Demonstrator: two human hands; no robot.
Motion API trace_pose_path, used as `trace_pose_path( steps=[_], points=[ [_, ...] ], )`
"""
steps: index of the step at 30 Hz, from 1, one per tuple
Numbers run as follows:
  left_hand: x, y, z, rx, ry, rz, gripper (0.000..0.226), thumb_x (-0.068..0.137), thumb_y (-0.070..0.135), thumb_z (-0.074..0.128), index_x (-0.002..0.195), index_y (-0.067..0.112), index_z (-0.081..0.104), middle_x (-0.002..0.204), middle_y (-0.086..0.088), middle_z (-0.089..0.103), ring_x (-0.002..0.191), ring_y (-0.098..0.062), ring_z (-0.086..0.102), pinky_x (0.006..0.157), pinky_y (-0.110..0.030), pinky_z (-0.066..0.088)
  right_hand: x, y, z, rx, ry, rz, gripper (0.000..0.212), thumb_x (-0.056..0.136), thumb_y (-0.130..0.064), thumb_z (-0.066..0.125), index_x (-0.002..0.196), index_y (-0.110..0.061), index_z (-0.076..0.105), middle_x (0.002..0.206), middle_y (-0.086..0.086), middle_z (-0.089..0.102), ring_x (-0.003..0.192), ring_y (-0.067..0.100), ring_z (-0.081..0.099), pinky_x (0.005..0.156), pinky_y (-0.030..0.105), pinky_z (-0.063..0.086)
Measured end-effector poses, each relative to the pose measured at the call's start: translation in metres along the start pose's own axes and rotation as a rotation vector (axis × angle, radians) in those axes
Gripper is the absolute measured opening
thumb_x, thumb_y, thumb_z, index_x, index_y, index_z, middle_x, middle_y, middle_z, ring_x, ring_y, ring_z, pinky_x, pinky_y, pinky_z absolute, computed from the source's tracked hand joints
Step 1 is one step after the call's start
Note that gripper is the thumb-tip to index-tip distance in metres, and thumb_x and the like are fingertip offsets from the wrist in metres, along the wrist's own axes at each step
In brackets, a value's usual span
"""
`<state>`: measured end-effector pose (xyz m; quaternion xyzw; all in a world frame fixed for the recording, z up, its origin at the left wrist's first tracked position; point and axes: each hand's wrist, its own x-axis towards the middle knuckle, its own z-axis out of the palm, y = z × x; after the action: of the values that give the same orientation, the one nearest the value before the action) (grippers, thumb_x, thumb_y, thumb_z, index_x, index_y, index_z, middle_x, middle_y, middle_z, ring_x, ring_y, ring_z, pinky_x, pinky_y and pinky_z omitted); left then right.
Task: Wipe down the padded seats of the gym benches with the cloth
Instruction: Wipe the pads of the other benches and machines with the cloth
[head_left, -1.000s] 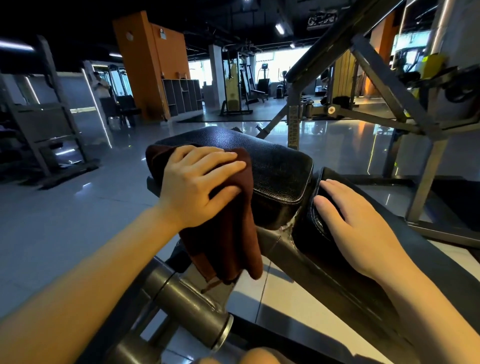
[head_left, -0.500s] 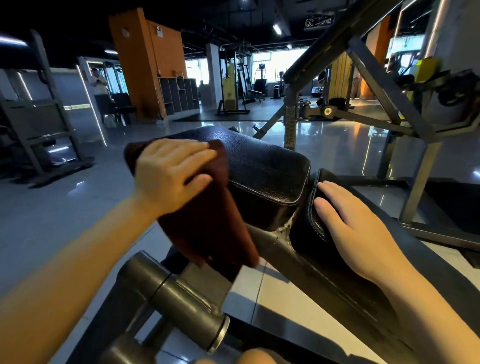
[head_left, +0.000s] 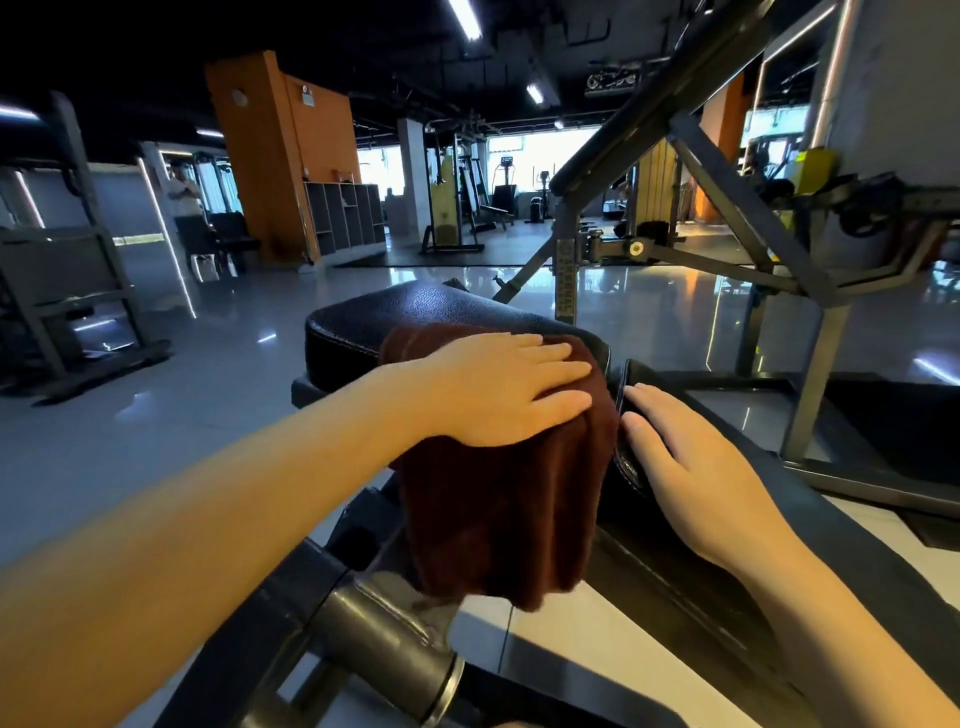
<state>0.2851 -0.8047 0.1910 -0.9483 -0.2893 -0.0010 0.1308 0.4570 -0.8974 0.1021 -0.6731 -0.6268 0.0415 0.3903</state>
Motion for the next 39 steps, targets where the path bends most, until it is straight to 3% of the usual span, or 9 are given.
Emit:
trace_pose_path(
  steps=[11, 20, 22, 24, 26, 28, 32, 35, 39],
  points=[
    [0.028, -0.053, -0.015, -0.145, -0.162, -0.183, 0.079, 0.083, 0.073, 0.017, 0.153, 0.036, 0.017, 0.162, 0.007, 0.011, 0.149, -0.016, 0.011, 0.122, -0.041, 0.006, -0.003, -0.001, -0.006, 0.050, -0.049, 0.022, 0.068, 0.088, -0.059, 0.020, 0.150, -0.034, 0.031, 0.156, -0.015, 0.029, 0.143, 0.002, 0.024, 0.108, 0.018, 0.014],
    [-0.028, -0.118, -0.014, -0.159, -0.047, -0.455, 0.082, 0.080, 0.078, 0.016, 0.151, 0.037, 0.022, 0.161, 0.009, 0.017, 0.148, -0.017, 0.015, 0.121, -0.044, 0.011, -0.003, -0.001, -0.003, 0.031, 0.005, -0.021, 0.059, 0.094, -0.053, 0.026, 0.147, -0.031, 0.038, 0.152, -0.012, 0.037, 0.140, 0.004, 0.029, 0.106, 0.019, 0.018],
    [-0.032, -0.111, -0.012, -0.068, 0.151, -0.416, 0.082, 0.083, 0.083, 0.022, 0.146, 0.032, 0.040, 0.155, 0.004, 0.034, 0.142, -0.019, 0.031, 0.115, -0.044, 0.026, -0.002, -0.004, -0.004, 0.028, 0.038, -0.061, 0.052, 0.096, -0.049, 0.033, 0.143, -0.029, 0.045, 0.147, -0.010, 0.045, 0.132, 0.001, 0.035, 0.105, 0.020, 0.023],
    [-0.041, -0.099, -0.008, -0.021, 0.531, -0.418, 0.068, 0.084, 0.069, 0.034, 0.125, 0.023, 0.063, 0.133, -0.003, 0.059, 0.121, -0.025, 0.054, 0.098, -0.043, 0.043, 0.000, -0.012, -0.008, 0.036, 0.070, -0.114, 0.041, 0.098, -0.039, 0.043, 0.138, -0.029, 0.051, 0.138, -0.011, 0.052, 0.118, -0.006, 0.038, 0.098, 0.019, 0.028],
    [-0.058, -0.086, 0.005, -0.081, 0.896, -0.435, 0.051, 0.087, 0.058, 0.044, 0.101, 0.016, 0.070, 0.105, -0.005, 0.068, 0.097, -0.025, 0.062, 0.083, -0.041, 0.050, 0.010, -0.026, -0.015, 0.057, 0.117, -0.176, 0.035, 0.097, -0.035, 0.050, 0.131, -0.028, 0.057, 0.127, -0.012, 0.058, 0.109, -0.007, 0.043, 0.090, 0.016, 0.032],
    [-0.078, -0.077, 0.019, -0.076, 1.035, -0.480, 0.044, 0.086, 0.054, 0.047, 0.094, 0.016, 0.069, 0.097, -0.004, 0.067, 0.091, -0.025, 0.061, 0.080, -0.042, 0.050, 0.029, -0.051, -0.022, 0.100, 0.125, -0.229, 0.024, 0.097, -0.030, 0.054, 0.119, -0.029, 0.064, 0.113, -0.013, 0.064, 0.094, -0.007, 0.052, 0.081, 0.008, 0.036],
    [-0.102, -0.092, 0.041, -0.105, 0.860, -0.581, 0.063, 0.085, 0.064, 0.037, 0.118, 0.018, 0.065, 0.124, -0.003, 0.062, 0.117, -0.025, 0.054, 0.098, -0.046, 0.042, 0.082, -0.109, -0.013, 0.047, -0.086, -0.289, 0.028, 0.100, -0.031, 0.051, 0.125, -0.026, 0.062, 0.121, -0.007, 0.065, 0.108, 0.007, 0.058, 0.090, 0.020, 0.042],
    [-0.096, -0.097, 0.050, -0.317, 0.736, -0.523, 0.078, 0.084, 0.067, 0.023, 0.136, 0.018, 0.054, 0.144, -0.002, 0.049, 0.135, -0.019, 0.039, 0.112, -0.036, 0.027, 0.107, -0.144, 0.014, -0.112, -0.263, -0.377, 0.042, 0.104, -0.034, 0.041, 0.144, -0.023, 0.044, 0.149, -0.002, 0.045, 0.136, 0.016, 0.039, 0.107, 0.030, 0.029],
    [-0.097, -0.101, 0.056, -0.298, 0.737, -0.467, 0.078, 0.086, 0.069, 0.023, 0.140, 0.021, 0.051, 0.147, 0.001, 0.045, 0.137, -0.017, 0.037, 0.114, -0.039, 0.030, 0.113, -0.154, 0.039, -0.202, -0.500, -0.339, 0.053, 0.107, -0.041, 0.024, 0.156, -0.022, 0.018, 0.163, -0.004, 0.012, 0.149, 0.009, 0.008, 0.117, 0.028, 0.005]
  ],
)
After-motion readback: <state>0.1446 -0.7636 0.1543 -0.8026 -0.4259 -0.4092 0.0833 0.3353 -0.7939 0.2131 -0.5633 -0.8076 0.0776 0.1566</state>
